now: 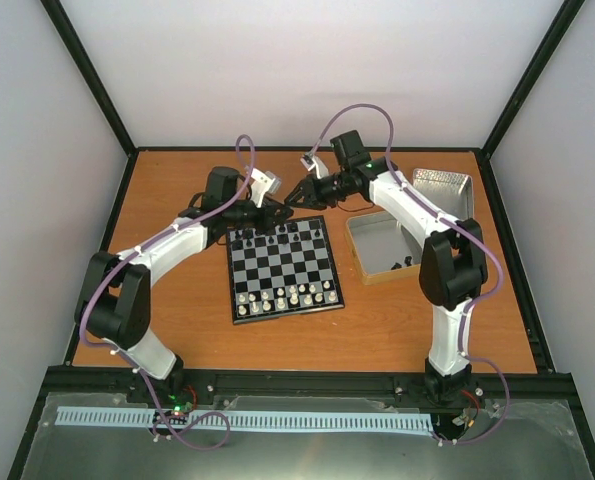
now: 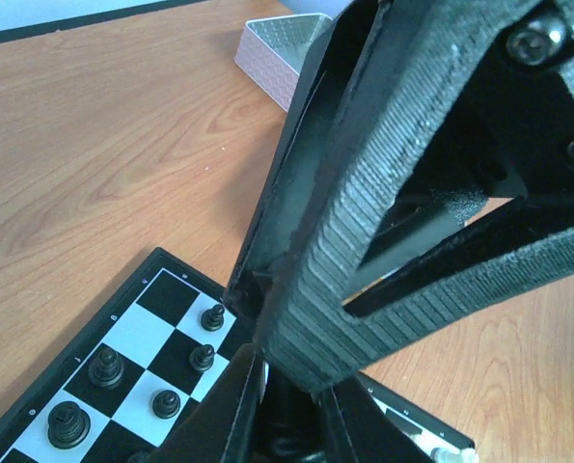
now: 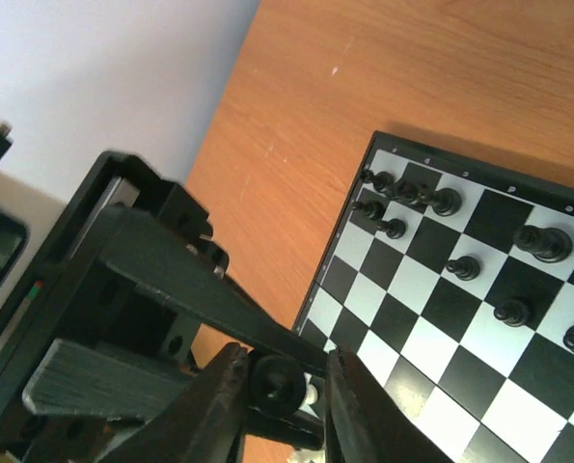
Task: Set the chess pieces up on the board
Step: Place the chess piece on the chessboard.
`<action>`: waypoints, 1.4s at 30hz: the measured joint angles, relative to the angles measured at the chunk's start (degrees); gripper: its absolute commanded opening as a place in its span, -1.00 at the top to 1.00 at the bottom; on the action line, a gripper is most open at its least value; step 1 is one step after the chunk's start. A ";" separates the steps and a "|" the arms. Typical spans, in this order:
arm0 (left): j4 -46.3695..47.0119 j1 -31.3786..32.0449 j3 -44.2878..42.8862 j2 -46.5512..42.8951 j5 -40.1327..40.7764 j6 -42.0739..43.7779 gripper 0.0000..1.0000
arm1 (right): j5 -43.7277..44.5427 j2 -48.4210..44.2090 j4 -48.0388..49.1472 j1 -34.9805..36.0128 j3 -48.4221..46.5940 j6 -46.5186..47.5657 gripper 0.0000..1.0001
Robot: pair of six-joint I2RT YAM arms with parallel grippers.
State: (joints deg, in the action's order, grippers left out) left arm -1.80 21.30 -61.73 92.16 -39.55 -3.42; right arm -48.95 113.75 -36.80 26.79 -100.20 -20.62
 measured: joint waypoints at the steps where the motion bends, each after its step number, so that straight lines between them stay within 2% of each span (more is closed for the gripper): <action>1: -0.48 0.00 0.13 0.00 -0.11 0.79 0.85 | -0.33 0.00 -0.46 0.07 0.00 0.31 0.59; 5: -1.92 0.00 0.20 -0.20 -0.52 3.26 0.79 | -1.31 0.02 -1.22 0.37 -0.02 1.38 0.80; 7: -2.25 0.00 0.22 -0.33 -0.50 4.07 0.50 | -1.77 0.02 -1.31 0.55 -0.02 1.29 0.87; 9: -2.56 0.00 0.24 -0.52 -0.20 4.46 0.00 | -1.86 0.02 -1.16 0.63 -0.04 1.09 0.89; 10: -2.69 0.00 0.24 -0.63 0.33 4.44 -0.12 | -1.27 0.02 -1.11 0.70 -0.04 1.09 0.89; 12: -3.04 -0.02 0.28 -1.05 2.64 3.74 -0.22 | 0.37 0.02 -0.90 0.81 -0.02 1.03 0.89; 17: -1.97 -1.97 5.95 -6.21 10.97 -2.21 -0.25 | 9.53 0.00 2.12 2.01 0.22 1.11 0.88; 22: -2.12 -9.16 15.65 -15.15 18.49 -9.97 -0.25 | 25.20 0.46 4.26 7.41 -0.76 4.70 0.87; 28: -5.60 -14.56 17.00 -20.24 28.02 -18.05 -0.22 | 40.04 4.96 5.66 16.00 -6.14 11.10 0.87; 34: -8.44 -18.34 18.47 -20.46 29.81 -24.61 -0.23 | 48.70 10.27 6.21 19.37 -6.93 14.78 0.87; 42: -11.34 -18.80 18.88 -20.00 28.68 -27.28 -0.23 | 54.80 16.74 6.23 19.34 -8.98 17.49 0.87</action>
State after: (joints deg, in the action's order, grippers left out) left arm -13.15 2.50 -42.85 72.16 -10.87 -30.70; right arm 5.85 130.50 -30.57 46.13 -109.19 -3.14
